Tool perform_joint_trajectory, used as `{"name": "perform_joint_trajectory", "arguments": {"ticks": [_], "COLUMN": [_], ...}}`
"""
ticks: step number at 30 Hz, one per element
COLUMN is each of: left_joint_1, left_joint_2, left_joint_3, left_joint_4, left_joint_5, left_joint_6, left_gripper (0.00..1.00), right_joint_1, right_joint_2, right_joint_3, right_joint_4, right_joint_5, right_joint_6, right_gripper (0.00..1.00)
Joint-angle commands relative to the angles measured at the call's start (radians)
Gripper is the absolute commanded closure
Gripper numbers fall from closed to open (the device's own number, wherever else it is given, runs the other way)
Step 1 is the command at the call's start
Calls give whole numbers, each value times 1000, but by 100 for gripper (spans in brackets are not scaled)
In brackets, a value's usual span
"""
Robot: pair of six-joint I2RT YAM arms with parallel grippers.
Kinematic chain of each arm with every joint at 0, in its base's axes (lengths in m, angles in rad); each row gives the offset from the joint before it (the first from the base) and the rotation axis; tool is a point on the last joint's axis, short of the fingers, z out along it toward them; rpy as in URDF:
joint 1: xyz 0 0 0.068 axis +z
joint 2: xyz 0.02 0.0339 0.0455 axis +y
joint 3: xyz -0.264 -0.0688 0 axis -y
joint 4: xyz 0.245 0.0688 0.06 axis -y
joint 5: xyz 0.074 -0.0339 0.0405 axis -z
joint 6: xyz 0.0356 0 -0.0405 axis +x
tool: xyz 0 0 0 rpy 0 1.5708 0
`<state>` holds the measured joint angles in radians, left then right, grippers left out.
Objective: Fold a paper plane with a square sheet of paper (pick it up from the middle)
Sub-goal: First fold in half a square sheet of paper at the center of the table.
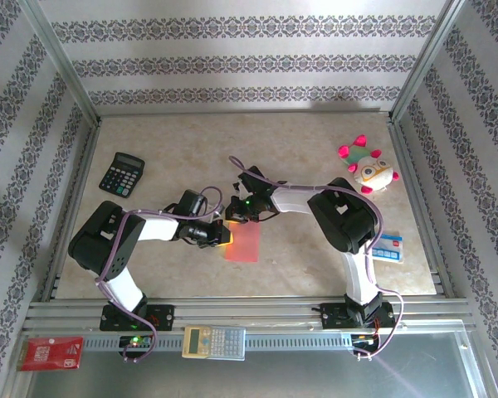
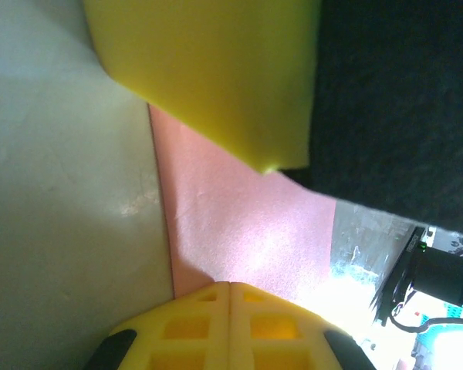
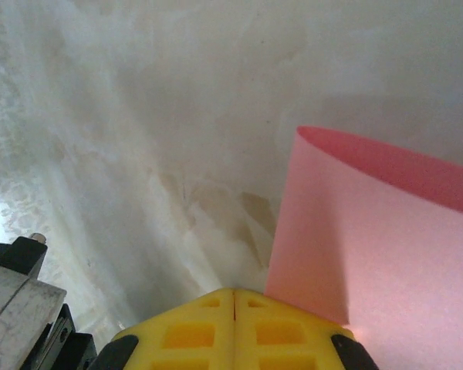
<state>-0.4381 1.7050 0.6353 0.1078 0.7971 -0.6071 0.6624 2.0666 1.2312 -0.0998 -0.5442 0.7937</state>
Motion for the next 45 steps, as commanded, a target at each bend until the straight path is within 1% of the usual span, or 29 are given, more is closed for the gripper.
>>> {"name": "perform_joint_trajectory", "arguments": {"ticks": [1, 5, 19, 24, 27, 32, 36, 40, 45], "left_joint_1": [-9, -9, -9, -10, -10, -19, -19, -19, -21], "left_joint_2": [86, 79, 74, 78, 74, 61, 52, 51, 42], "left_joint_3": [-53, -52, -54, -50, -44, -22, -20, -17, -6], "left_joint_4": [-207, -210, -211, -207, -207, -218, -217, -215, -233], "left_joint_5": [-194, -202, -208, -208, -203, -204, -208, -209, -213], "left_joint_6": [69, 69, 69, 69, 64, 59, 53, 50, 56], "left_gripper": [100, 100, 100, 100, 100, 100, 100, 100, 100], "right_joint_1": [-64, -101, -183, -206, -210, -180, -132, -95, -59], "right_joint_2": [70, 99, 178, 213, 192, 28, -56, -69, -17], "right_joint_3": [57, 91, 222, 307, 338, 195, 70, -2, -22], "right_joint_4": [42, 39, -6, -28, -47, 1, 33, 88, 157], "right_joint_5": [148, 143, 165, 118, 75, 14, -5, -14, -40], "right_joint_6": [-8, 21, 61, 55, 22, -35, -23, 17, 55], "right_gripper": [98, 98, 100, 99, 99, 99, 99, 99, 99]}}
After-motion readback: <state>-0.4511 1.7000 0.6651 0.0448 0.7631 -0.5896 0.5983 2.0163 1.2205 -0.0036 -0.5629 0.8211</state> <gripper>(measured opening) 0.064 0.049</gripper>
